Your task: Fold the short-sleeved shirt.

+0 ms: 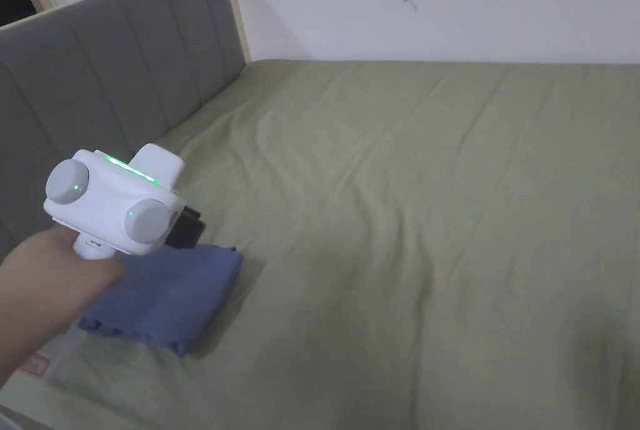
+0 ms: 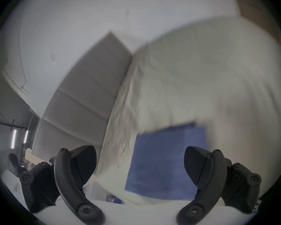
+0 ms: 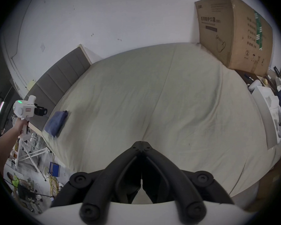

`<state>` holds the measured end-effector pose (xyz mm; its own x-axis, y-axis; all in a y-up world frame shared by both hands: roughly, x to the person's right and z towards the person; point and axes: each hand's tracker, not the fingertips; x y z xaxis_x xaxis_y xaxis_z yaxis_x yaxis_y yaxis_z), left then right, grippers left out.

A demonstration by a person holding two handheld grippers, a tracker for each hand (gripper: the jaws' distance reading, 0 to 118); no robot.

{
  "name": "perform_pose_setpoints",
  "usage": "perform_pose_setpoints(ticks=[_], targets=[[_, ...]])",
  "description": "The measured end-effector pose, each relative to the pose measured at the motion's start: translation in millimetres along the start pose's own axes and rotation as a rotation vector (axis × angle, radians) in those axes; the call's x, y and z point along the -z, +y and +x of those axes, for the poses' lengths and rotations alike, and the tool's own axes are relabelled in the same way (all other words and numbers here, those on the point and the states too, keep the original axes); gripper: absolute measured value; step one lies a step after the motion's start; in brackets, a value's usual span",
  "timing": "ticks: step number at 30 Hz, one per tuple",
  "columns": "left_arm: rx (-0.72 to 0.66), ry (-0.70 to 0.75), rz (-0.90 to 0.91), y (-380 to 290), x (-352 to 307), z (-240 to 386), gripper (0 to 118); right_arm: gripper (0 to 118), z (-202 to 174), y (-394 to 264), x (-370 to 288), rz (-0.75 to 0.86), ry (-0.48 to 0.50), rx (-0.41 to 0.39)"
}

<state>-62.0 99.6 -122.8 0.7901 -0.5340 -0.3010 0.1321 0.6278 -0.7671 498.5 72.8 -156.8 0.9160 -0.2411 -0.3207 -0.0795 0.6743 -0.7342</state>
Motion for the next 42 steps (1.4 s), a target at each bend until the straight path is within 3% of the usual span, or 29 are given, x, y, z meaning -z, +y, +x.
perform_pose_setpoints(ticks=[2,4,6,7,8,9,12,15,19,23,28,33,36,37,42], targets=[[-0.061,-0.105,0.143,7.7,-45.0,19.8,110,0,1.9,-0.7,-13.2,0.047,-0.009,-0.003],[-0.113,-0.291,0.171,14.0,-82.2,41.1,110,0,3.4,-0.3,-28.0,0.075,-0.01,0.006],[-0.183,-0.47,0.18,18.1,-119.5,64.1,100,0,3.7,3.2,-43.0,0.081,0.002,0.008],[-0.208,-0.53,0.192,19.4,-133.9,72.8,81,0,1.6,5.3,-49.9,0.084,0.003,0.005],[-0.25,-0.58,0.235,18.4,-150.0,84.9,35,0,1.5,6.6,-59.1,0.097,0.001,-0.001],[-0.3,-0.598,0.284,16.5,-165.4,94.0,0,0,1.9,7.5,-68.7,0.113,0.0,-0.006],[-0.391,-0.616,0.466,4.5,-210.9,118.5,0,0,5.8,5.9,-96.5,0.151,0.01,-0.001],[-0.523,-0.661,0.456,-1.4,-238.2,127.2,0,0,5.3,2.9,-122.0,0.167,0.024,0.017],[-0.526,-0.599,0.52,-9.8,-274.1,129.9,0,0,0.7,-3.8,-153.5,0.249,0.034,0.013],[-0.537,-0.527,0.64,-17.8,-309.9,128.2,0,0,-8.1,-17.9,-179.4,0.442,0.041,-0.014],[-0.498,-0.421,0.799,-34.3,-337.7,144.1,0,0,-29.0,-48.3,-193.5,0.729,-0.059,-0.139],[-0.449,-0.34,0.866,-52.5,-339.8,170.1,0,0,-36.1,-86.7,-176.7,0.963,-0.283,-0.273],[-0.46,-0.334,0.805,-55.8,-332.4,174.4,0,0,-36.4,-95.0,-176.6,0.953,-0.337,-0.226],[-0.47,-0.33,0.787,-56.0,-331.8,174.1,0,0,-35.1,-100.8,-180.8,0.994,-0.305,-0.204],[-0.503,-0.322,0.773,-57.2,-332.4,169.0,0,0,-37.1,-97.8,-184.1,0.969,-0.3,-0.233]])
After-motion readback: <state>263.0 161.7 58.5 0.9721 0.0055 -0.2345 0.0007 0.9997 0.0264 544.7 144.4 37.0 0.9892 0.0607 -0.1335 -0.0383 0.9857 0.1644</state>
